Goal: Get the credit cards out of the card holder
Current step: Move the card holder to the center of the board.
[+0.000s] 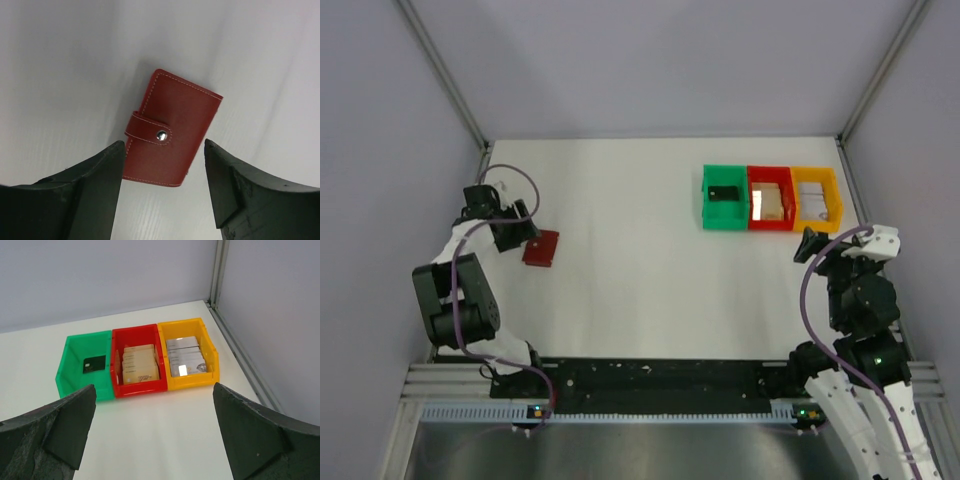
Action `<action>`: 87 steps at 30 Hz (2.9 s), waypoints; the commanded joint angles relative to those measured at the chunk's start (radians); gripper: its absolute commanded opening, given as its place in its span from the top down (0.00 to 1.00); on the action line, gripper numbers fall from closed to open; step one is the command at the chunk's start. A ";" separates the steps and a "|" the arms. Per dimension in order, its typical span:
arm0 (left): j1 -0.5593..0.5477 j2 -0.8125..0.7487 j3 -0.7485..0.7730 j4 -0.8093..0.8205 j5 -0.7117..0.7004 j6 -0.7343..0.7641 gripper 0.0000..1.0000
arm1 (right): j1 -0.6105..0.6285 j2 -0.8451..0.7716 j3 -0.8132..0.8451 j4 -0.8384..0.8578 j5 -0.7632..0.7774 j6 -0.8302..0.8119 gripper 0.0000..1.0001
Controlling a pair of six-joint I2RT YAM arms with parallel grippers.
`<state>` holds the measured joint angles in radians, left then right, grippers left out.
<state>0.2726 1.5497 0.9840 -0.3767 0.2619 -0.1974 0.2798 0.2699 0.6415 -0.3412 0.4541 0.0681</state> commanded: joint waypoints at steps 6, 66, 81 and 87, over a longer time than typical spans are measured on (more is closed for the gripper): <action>0.065 0.154 0.107 -0.002 0.111 0.085 0.32 | 0.016 -0.006 0.026 0.022 -0.015 -0.010 0.01; -1.006 -0.147 -0.479 0.737 -0.154 -0.820 0.36 | 0.050 0.554 -0.410 0.614 -1.059 0.748 0.01; -1.017 -0.169 -0.482 0.625 -0.001 -0.711 0.67 | 0.225 0.928 -0.476 0.944 -0.924 0.958 0.30; -1.021 -0.152 -0.484 0.613 0.019 -0.703 0.72 | 0.285 1.110 -0.450 1.034 -0.914 0.995 0.33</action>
<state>-0.7418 1.3861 0.5022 0.2340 0.2493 -0.9211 0.5224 1.2793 0.1772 0.5564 -0.4835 1.0145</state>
